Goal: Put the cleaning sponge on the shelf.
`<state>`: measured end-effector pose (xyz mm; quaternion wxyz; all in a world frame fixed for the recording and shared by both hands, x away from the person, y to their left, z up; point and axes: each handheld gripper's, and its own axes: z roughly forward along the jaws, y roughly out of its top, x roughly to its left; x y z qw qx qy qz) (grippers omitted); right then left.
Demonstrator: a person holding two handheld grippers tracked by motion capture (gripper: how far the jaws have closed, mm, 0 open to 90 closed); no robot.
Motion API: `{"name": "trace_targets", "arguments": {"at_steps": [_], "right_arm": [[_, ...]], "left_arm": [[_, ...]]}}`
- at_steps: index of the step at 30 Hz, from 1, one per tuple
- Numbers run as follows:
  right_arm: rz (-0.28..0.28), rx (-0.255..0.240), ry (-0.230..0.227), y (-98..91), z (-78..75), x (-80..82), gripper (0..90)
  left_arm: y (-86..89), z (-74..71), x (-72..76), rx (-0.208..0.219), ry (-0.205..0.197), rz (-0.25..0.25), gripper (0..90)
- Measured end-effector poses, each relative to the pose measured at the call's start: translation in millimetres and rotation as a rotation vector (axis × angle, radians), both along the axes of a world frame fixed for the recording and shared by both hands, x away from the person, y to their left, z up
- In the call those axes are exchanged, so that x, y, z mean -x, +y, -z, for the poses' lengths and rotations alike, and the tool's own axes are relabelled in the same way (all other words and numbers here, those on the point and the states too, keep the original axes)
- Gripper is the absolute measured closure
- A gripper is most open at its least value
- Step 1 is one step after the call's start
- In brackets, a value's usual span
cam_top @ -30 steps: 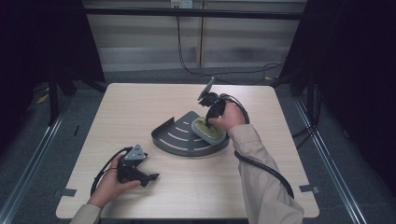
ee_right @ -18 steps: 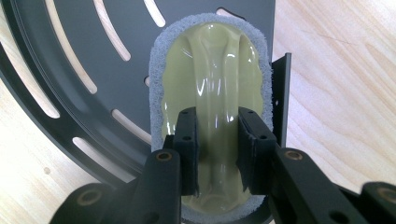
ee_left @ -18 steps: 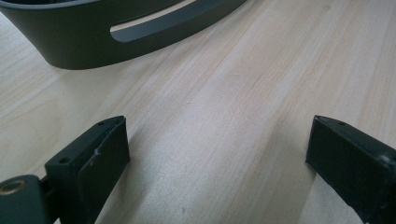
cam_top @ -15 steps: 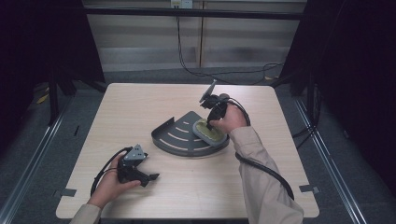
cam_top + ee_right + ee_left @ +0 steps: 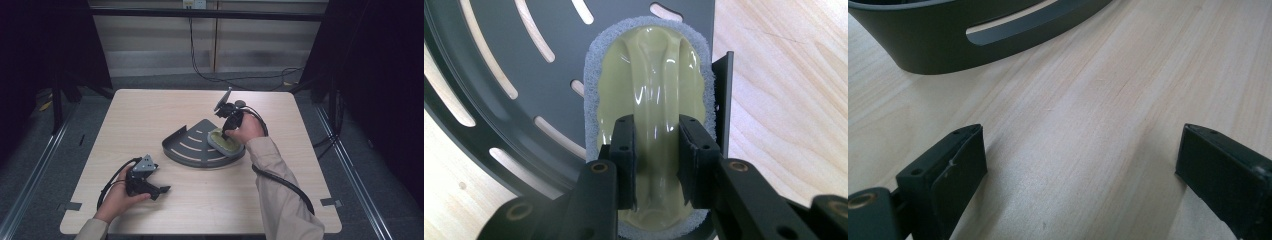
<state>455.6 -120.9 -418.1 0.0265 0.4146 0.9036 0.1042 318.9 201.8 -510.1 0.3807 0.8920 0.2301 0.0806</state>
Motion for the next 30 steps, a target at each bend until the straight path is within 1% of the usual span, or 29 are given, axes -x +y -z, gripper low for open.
{"name": "trace_targets", "arguments": {"at_steps": [2,6,8,11,14,16,17,22,28,30], "right_arm": [[0.005,0.005,0.003,0.3,0.1,0.0,71.2],[0.006,-0.002,0.002,0.2,2.9,0.5,71.1],[-0.002,0.004,0.001,0.1,3.8,0.5,71.1],[-0.001,-0.001,-0.003,-0.5,5.4,0.4,71.1],[0.011,0.000,0.005,-0.8,5.4,1.1,71.0],[0.012,0.009,0.010,-1.0,5.4,1.3,70.9],[0.014,0.003,0.007,-1.2,6.3,1.4,70.9],[0.014,0.005,0.008,-2.1,8.9,0.6,70.8],[0.015,0.001,0.007,-2.7,9.4,0.6,70.7],[0.017,0.006,0.009,-2.0,9.2,1.5,70.7]], "left_arm": [[0.0,0.0,0.0,0.000,0.000,0.000,5.5],[0.0,0.0,0.0,0.000,0.000,0.000,5.5],[0.0,0.0,0.0,0.000,0.000,0.000,5.5],[0.0,0.0,0.0,0.000,0.000,0.000,5.5],[0.0,0.0,0.0,0.000,0.000,0.000,5.5],[0.0,0.0,0.1,0.000,-0.001,-0.001,5.5],[0.0,-0.2,0.1,-0.003,0.000,-0.001,5.5],[0.0,0.0,0.1,-0.001,-0.001,-0.001,5.5],[-0.1,0.1,0.0,-0.002,-0.001,0.001,5.3],[-0.1,-0.1,0.1,-0.004,0.000,0.001,5.3]]}}
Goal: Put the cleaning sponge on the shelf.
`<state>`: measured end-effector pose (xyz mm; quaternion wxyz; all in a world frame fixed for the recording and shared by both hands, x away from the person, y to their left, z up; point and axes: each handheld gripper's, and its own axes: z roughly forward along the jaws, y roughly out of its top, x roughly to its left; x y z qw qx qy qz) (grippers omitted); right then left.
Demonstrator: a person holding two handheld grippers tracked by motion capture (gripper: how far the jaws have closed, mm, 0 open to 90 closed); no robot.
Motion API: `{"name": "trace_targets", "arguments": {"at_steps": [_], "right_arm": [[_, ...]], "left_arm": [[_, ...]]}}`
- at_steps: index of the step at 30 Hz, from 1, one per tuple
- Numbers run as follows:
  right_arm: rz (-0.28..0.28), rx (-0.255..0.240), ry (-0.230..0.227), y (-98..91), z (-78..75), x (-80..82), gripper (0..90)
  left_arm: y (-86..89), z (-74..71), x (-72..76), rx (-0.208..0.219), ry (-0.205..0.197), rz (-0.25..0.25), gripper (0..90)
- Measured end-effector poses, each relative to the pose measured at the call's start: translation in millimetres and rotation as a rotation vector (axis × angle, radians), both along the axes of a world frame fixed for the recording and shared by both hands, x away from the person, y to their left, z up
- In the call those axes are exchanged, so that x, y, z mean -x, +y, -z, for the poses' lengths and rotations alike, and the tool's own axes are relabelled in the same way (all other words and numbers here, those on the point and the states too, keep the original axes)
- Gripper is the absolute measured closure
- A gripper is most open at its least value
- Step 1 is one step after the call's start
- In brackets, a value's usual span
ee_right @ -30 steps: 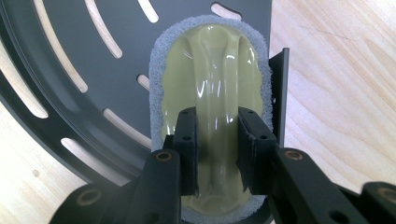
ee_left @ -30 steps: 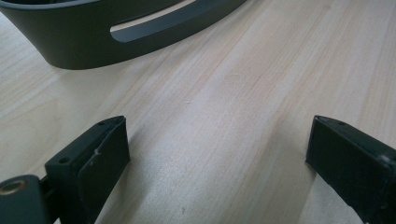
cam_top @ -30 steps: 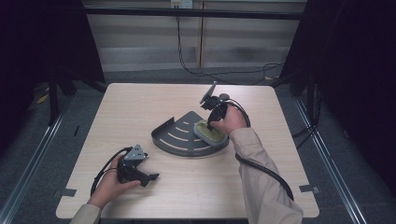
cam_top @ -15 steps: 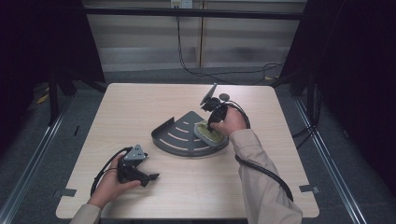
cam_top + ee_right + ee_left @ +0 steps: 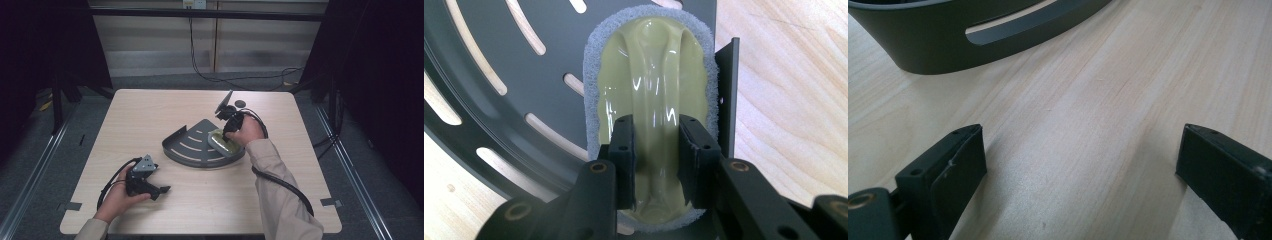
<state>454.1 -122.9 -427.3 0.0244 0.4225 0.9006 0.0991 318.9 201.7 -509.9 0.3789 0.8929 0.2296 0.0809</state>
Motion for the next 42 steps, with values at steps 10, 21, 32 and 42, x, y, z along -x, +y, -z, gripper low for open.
{"name": "trace_targets", "arguments": {"at_steps": [10,21,32,42], "right_arm": [[0.003,0.009,-0.001,0.0,0.2,3.9,69.6],[0.007,-0.007,-0.032,-6.8,-3.1,5.5,48.7],[0.010,-0.019,-0.075,-10.6,-15.4,9.1,31.4],[0.002,-0.045,-0.087,-16.1,-20.6,14.9,27.2]], "left_arm": [[0.0,0.2,0.0,0.002,0.000,0.000,5.2],[0.0,-0.1,-0.1,-0.001,0.001,0.001,5.1],[0.1,0.1,-0.3,0.003,0.003,0.004,5.1],[-0.1,0.3,0.0,0.004,0.000,0.002,5.1]]}}
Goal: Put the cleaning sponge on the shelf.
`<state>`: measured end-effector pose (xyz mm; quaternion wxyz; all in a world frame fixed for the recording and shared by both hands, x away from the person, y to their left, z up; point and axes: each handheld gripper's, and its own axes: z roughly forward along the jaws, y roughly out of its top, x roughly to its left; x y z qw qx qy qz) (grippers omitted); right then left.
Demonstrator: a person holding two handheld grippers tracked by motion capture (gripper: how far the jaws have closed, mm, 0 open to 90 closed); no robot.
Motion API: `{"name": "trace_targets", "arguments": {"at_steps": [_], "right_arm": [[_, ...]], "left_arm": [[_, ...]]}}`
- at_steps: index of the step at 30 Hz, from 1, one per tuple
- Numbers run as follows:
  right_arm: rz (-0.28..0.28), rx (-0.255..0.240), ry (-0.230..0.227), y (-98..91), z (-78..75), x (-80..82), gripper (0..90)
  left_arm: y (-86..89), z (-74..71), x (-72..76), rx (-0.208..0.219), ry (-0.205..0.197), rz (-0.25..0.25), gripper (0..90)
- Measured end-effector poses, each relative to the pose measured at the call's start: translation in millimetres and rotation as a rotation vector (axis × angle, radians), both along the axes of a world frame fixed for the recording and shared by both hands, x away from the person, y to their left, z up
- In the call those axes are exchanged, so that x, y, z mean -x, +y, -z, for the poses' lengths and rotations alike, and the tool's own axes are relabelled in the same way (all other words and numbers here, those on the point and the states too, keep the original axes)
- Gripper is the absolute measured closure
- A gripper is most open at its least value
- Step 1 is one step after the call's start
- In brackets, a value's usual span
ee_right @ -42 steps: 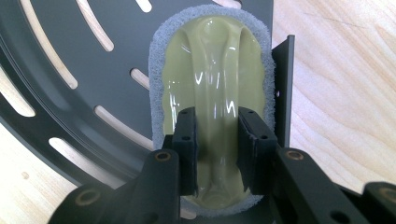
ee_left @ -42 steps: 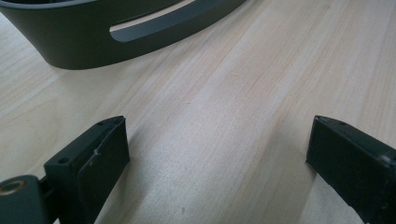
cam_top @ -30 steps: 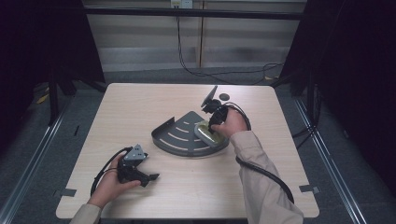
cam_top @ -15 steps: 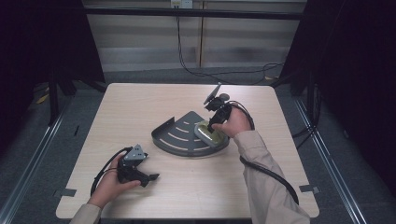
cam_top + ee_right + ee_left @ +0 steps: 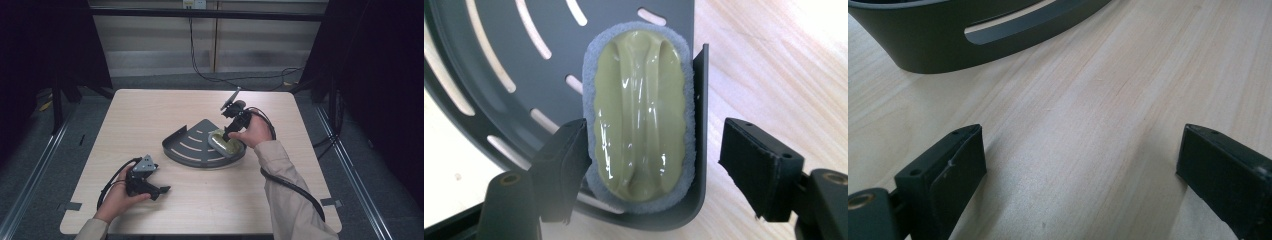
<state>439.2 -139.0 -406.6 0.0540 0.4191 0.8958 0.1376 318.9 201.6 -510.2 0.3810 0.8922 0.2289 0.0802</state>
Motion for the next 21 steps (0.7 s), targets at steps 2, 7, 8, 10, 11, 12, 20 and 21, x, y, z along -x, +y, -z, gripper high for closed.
{"name": "trace_targets", "arguments": {"at_steps": [2,7,8,10,11,12,20,21], "right_arm": [[-0.014,0.005,0.001,-2.3,0.6,2.5,26.7],[-0.011,0.000,0.009,-11.9,-2.3,9.3,26.6],[-0.011,0.000,0.009,-11.9,-2.3,9.3,26.6],[-0.017,0.004,0.009,-14.8,-3.6,12.1,26.6],[-0.016,-0.002,0.009,-15.8,-3.9,13.6,26.6],[-0.022,0.004,0.007,-17.4,-4.2,14.8,26.6],[-0.021,-0.005,0.012,-29.8,-7.4,22.9,26.6],[-0.022,-0.002,0.010,-33.3,-7.9,25.0,26.6]], "left_arm": [[0.0,0.0,0.0,0.000,0.000,0.000,5.1],[0.0,-0.1,0.0,-0.001,0.000,0.000,5.1],[0.0,0.0,0.0,0.000,0.000,0.000,5.1],[0.0,0.0,0.0,0.000,0.000,0.000,5.1],[0.0,0.0,0.0,-0.001,0.000,0.000,5.1],[0.0,0.0,0.0,0.000,0.000,0.000,5.1],[0.0,0.0,0.0,0.000,0.000,0.000,5.0],[0.1,0.0,0.0,-0.001,0.000,0.000,5.0]]}}
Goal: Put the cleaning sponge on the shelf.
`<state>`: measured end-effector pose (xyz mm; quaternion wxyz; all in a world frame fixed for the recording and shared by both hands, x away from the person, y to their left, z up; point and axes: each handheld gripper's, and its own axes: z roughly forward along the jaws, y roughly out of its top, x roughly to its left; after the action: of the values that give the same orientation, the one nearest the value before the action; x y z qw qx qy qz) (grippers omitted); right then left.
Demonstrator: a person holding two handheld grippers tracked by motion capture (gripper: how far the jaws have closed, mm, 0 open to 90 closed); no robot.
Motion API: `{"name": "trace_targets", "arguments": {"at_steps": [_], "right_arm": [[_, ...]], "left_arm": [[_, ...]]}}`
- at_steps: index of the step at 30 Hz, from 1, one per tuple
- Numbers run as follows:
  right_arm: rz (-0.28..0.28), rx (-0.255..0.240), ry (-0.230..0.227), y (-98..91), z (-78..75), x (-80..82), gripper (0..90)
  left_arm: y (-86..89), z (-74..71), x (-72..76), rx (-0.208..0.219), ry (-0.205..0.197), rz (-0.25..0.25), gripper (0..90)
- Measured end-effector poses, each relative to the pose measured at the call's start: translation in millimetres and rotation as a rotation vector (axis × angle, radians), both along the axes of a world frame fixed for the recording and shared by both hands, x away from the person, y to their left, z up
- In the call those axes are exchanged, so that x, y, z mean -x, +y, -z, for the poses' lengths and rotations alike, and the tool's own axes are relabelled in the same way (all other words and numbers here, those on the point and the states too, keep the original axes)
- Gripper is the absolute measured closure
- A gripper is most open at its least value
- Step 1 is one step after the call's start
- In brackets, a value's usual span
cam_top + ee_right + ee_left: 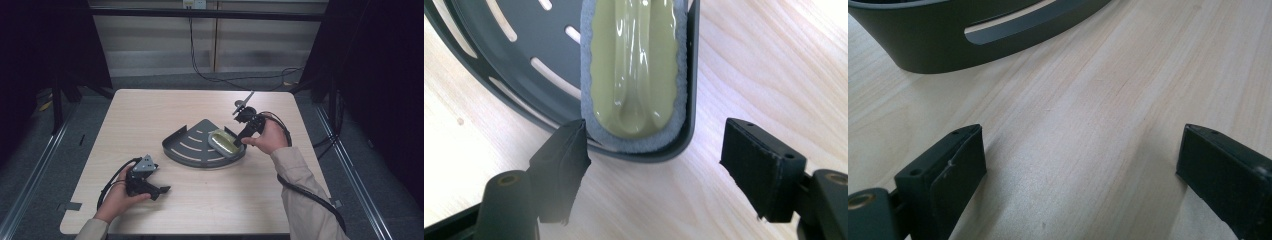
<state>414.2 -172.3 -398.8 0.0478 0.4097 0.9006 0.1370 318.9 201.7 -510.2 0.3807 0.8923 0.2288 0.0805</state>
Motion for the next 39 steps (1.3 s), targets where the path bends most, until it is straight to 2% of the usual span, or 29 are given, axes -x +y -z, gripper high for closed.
{"name": "trace_targets", "arguments": {"at_steps": [14,23,31,39], "right_arm": [[-0.022,-0.004,0.012,-25.7,-6.7,16.8,26.9],[-0.036,-0.010,0.017,-34.3,-10.3,27.1,26.9],[-0.056,-0.003,0.043,-41.5,-3.3,37.8,26.9],[-0.071,0.010,0.050,-48.0,2.8,46.9,26.9]], "left_arm": [[0.0,0.0,0.0,0.000,0.000,0.000,5.1],[0.0,0.0,0.0,0.000,0.000,0.000,5.0],[-0.1,0.1,0.1,0.002,0.001,-0.001,5.0],[0.2,-0.1,-0.1,-0.004,0.000,0.003,5.0]]}}
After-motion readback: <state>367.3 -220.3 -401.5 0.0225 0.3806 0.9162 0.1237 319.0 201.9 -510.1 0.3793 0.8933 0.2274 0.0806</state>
